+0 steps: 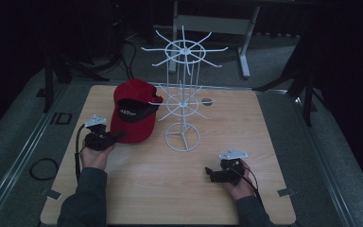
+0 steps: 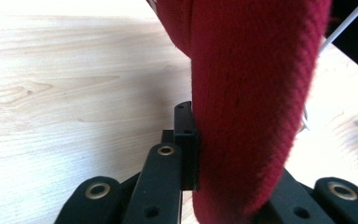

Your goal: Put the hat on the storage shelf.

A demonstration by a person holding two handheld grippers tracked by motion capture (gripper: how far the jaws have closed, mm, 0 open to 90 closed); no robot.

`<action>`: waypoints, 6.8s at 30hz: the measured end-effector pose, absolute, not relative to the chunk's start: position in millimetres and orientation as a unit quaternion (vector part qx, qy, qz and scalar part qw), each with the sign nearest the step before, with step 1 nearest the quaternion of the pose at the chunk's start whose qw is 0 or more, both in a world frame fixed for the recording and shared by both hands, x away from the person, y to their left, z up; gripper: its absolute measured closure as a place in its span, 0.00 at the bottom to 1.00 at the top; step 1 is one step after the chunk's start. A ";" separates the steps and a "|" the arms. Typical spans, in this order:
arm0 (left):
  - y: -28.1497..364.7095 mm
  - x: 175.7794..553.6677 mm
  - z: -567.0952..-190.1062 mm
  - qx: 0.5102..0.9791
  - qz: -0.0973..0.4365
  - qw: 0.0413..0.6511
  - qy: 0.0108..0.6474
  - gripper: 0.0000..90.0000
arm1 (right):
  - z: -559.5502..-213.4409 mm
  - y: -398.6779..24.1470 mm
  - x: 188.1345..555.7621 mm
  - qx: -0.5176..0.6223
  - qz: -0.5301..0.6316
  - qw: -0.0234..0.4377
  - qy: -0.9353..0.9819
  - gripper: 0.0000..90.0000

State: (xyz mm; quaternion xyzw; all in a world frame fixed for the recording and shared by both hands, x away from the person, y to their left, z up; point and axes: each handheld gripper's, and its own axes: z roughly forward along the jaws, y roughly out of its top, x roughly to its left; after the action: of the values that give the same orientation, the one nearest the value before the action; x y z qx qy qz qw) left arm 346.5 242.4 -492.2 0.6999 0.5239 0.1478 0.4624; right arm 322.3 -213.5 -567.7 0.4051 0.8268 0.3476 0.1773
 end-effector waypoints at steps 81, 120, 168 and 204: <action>265.0 320.7 -396.4 0.612 0.219 0.574 0.499 0.95 | -567.7 -213.5 322.4 0.405 0.348 0.178 0.827 0.14; 259.4 292.9 -349.9 0.571 0.249 0.640 0.451 0.95 | -567.6 -213.6 322.4 0.405 0.347 0.177 0.827 0.13; 227.9 267.3 -442.5 0.628 0.313 0.578 0.417 0.84 | -567.9 -213.7 322.6 0.403 0.349 0.179 0.827 0.13; 241.9 271.1 -485.6 0.639 0.267 0.537 0.482 0.41 | -567.8 -213.8 322.4 0.403 0.348 0.178 0.828 0.13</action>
State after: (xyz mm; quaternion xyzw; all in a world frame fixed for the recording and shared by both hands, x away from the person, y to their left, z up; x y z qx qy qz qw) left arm 271.1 241.9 -485.6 0.6388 0.4817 0.2669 0.5373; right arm 322.4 -213.8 -567.8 0.4030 0.8276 0.3476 0.1785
